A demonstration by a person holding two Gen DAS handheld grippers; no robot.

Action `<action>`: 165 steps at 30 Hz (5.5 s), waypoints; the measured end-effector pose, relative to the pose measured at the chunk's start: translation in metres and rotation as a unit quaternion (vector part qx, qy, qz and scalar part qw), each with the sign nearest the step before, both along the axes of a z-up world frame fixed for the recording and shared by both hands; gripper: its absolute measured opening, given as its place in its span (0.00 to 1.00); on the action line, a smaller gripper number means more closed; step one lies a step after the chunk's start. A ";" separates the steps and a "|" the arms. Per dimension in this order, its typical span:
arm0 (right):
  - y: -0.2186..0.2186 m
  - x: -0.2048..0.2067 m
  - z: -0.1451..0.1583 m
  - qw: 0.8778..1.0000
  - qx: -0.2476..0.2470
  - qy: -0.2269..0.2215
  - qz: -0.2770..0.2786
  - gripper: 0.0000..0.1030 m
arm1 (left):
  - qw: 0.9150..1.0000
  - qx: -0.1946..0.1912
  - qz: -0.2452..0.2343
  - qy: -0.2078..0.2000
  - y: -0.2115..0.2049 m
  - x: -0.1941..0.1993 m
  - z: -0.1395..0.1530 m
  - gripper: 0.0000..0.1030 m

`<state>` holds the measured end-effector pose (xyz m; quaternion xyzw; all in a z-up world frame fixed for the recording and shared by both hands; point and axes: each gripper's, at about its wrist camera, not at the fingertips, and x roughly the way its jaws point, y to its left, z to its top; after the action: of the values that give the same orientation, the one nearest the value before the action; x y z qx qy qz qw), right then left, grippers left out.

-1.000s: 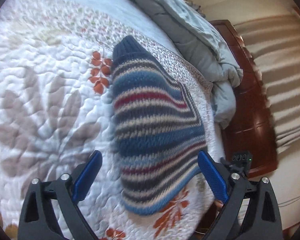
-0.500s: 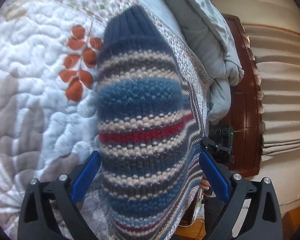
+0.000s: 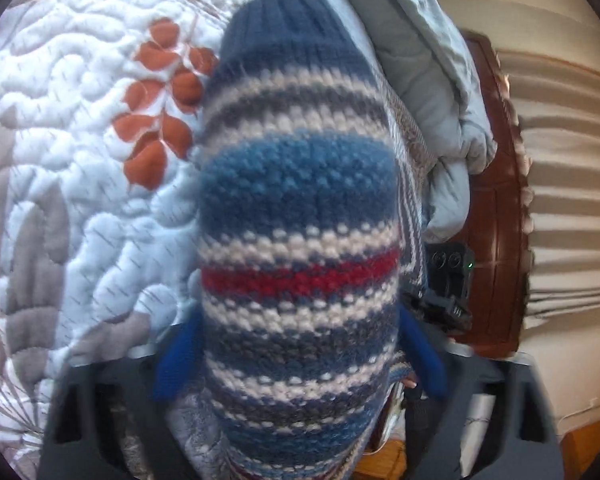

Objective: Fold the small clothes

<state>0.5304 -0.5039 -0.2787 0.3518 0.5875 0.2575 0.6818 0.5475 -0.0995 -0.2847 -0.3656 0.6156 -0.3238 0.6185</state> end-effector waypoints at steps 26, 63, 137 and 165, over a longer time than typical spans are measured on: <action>0.240 -0.130 0.113 0.994 0.034 -0.081 0.057 0.42 | 0.997 0.042 0.046 -0.055 0.190 -0.153 0.108 0.51; 0.263 -0.110 0.030 0.999 -0.016 -0.031 0.016 0.00 | 0.983 0.064 0.053 -0.162 0.187 -0.336 0.045 0.82; 0.339 -0.539 0.232 0.865 -0.400 -0.298 -0.059 0.97 | 0.849 0.414 0.152 -0.291 0.128 -0.546 0.218 0.96; 0.342 -0.521 0.223 0.865 -0.406 -0.291 -0.057 0.97 | 0.816 0.461 0.157 -0.311 0.122 -0.539 0.231 0.96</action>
<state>0.0094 -0.1623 -0.0552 -0.0138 0.3939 0.0475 0.9178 0.0089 0.0230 -0.0539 -0.0091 0.4022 0.0029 0.9155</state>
